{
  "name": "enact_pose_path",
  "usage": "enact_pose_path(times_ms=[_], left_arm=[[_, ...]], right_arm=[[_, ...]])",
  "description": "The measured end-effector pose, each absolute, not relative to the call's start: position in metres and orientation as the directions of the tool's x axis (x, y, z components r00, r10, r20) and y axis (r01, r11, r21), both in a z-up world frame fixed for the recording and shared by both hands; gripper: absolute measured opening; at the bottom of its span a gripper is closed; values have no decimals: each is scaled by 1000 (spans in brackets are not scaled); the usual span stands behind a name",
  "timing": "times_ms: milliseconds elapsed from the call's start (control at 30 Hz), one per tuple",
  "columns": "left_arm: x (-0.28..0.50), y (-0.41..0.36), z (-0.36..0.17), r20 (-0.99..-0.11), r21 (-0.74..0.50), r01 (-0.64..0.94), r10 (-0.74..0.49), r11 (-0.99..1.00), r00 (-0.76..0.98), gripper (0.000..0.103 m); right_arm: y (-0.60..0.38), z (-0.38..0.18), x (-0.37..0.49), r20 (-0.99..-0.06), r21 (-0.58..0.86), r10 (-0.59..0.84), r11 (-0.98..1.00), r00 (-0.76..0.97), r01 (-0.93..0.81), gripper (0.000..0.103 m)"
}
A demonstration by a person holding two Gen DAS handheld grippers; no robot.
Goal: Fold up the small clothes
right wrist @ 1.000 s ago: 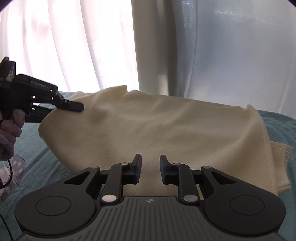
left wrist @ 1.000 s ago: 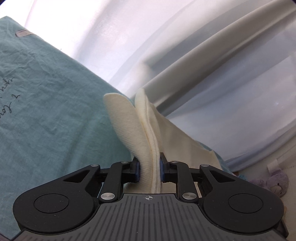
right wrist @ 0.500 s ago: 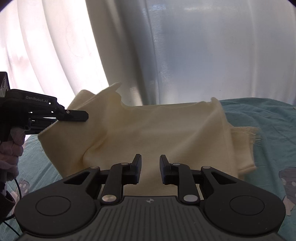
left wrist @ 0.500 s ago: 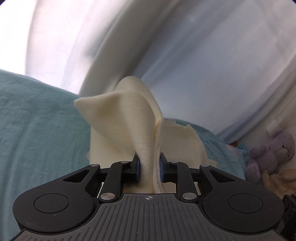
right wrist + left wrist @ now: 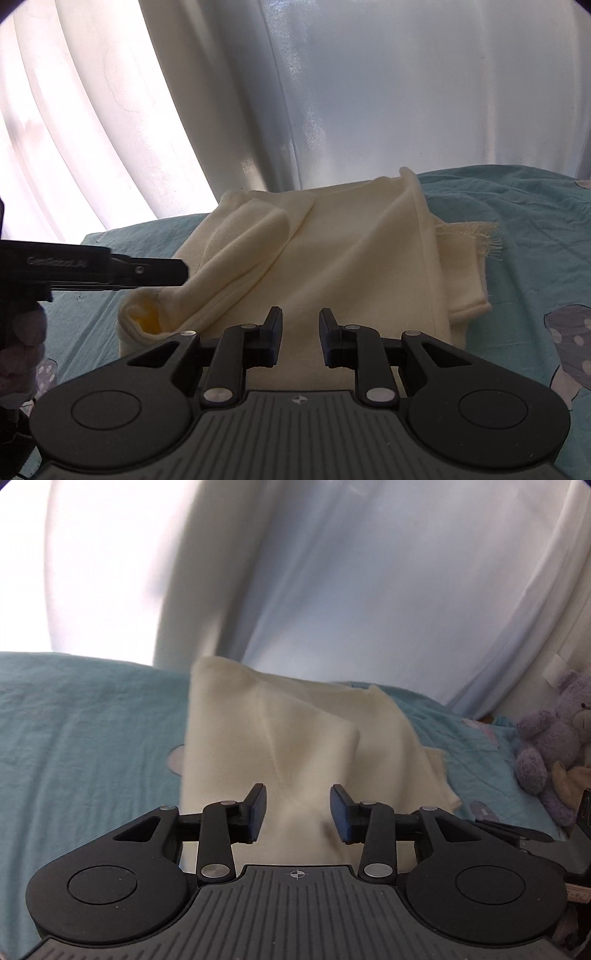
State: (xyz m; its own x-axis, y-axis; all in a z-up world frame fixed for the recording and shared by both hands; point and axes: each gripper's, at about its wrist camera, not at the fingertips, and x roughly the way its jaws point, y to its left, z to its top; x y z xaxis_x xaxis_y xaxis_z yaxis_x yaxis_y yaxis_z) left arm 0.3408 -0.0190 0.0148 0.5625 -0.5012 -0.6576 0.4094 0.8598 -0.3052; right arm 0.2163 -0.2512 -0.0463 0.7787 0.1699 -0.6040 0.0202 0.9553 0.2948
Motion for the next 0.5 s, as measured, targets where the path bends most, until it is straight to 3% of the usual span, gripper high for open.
enact_pose_path(times_ms=[167, 233, 333, 400, 500], left_arm=[[348, -9, -5, -722, -227, 322, -381, 919, 577, 45], [338, -19, -13, -714, -184, 342, -365, 921, 598, 55], [325, -32, -18, -688, -99, 357, -323, 929, 650, 60], [325, -29, -20, -690, -134, 334, -330, 933, 644, 60], [330, -13, -23, -705, -233, 300, -373, 925, 603, 62]], right_arm=[[-246, -45, 228, -600, 312, 196, 950, 776, 2, 24], [-245, -46, 236, -596, 326, 214, 945, 774, -10, 28], [-247, -47, 247, -598, 370, 254, 929, 760, -20, 41], [-251, -50, 258, -596, 453, 326, 891, 734, -28, 60], [-257, -57, 275, -571, 588, 438, 808, 694, -26, 62]])
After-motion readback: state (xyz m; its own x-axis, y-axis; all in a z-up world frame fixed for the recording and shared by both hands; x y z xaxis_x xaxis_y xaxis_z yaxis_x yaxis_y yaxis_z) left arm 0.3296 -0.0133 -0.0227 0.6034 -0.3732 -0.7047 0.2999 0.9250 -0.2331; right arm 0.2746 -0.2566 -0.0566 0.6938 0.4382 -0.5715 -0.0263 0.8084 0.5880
